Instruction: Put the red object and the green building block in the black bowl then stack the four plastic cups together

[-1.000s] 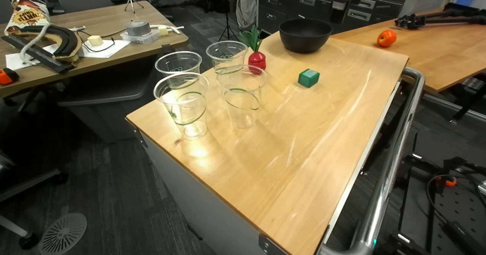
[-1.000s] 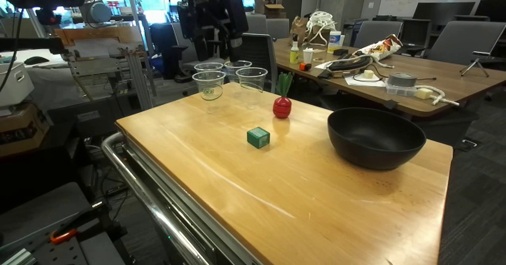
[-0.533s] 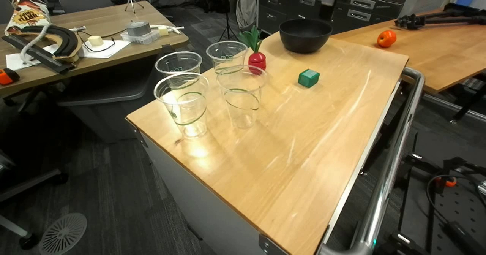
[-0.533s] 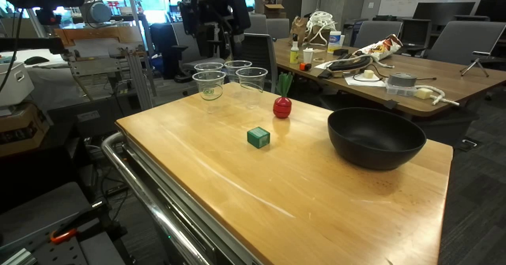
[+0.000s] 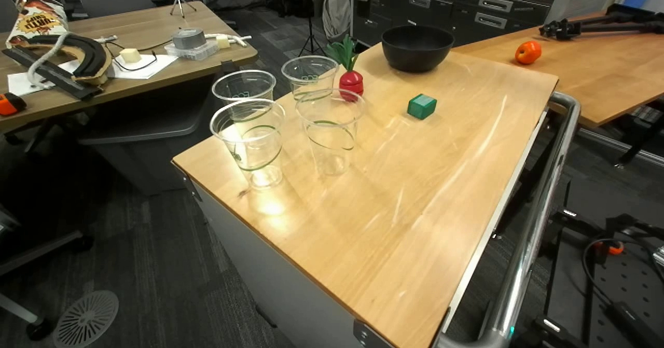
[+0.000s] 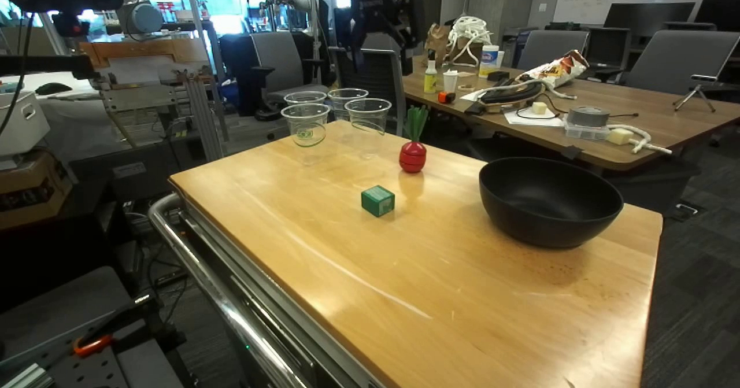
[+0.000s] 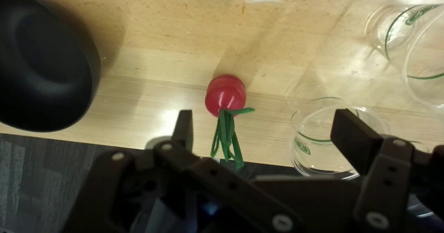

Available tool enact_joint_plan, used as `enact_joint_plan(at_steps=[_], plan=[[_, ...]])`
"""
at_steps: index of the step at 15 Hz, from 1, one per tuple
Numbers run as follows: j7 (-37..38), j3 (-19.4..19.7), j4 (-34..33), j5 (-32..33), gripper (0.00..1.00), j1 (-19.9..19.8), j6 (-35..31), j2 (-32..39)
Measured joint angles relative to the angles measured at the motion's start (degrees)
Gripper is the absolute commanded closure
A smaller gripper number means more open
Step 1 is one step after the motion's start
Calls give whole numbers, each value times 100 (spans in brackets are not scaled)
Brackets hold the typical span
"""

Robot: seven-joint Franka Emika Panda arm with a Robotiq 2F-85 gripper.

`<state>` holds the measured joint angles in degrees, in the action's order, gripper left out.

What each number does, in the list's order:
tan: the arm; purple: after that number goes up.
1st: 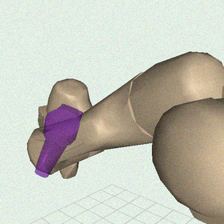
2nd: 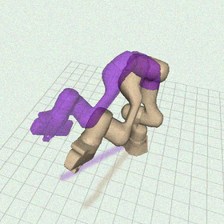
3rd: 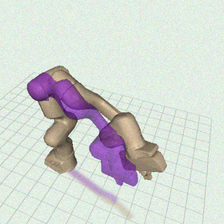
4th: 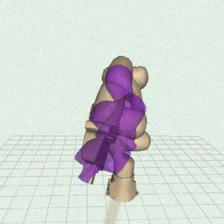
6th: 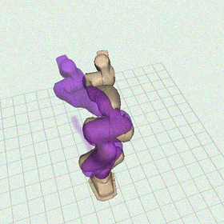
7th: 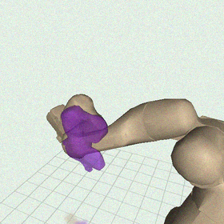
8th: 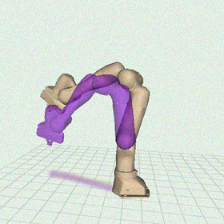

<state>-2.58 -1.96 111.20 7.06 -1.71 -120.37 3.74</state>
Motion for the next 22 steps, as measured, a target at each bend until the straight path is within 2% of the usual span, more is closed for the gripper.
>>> enact_joint_plan(at_steps=[4,8,9,10,11,19,20,22], plan=[[51,14,-967,-11,0,15,209,1050],[180,145,-1621,-141,0,-6,378,1712],[195,182,-1740,-197,25,-21,421,1821],[210,219,-1842,-249,27,-41,457,1913],[217,252,-1929,-308,34,-63,505,1991],[218,301,-2196,-1052,95,-284,858,2294],[211,298,-2195,-1172,100,-308,877,2299],[189,294,-2189,-1418,100,-359,882,2299]])
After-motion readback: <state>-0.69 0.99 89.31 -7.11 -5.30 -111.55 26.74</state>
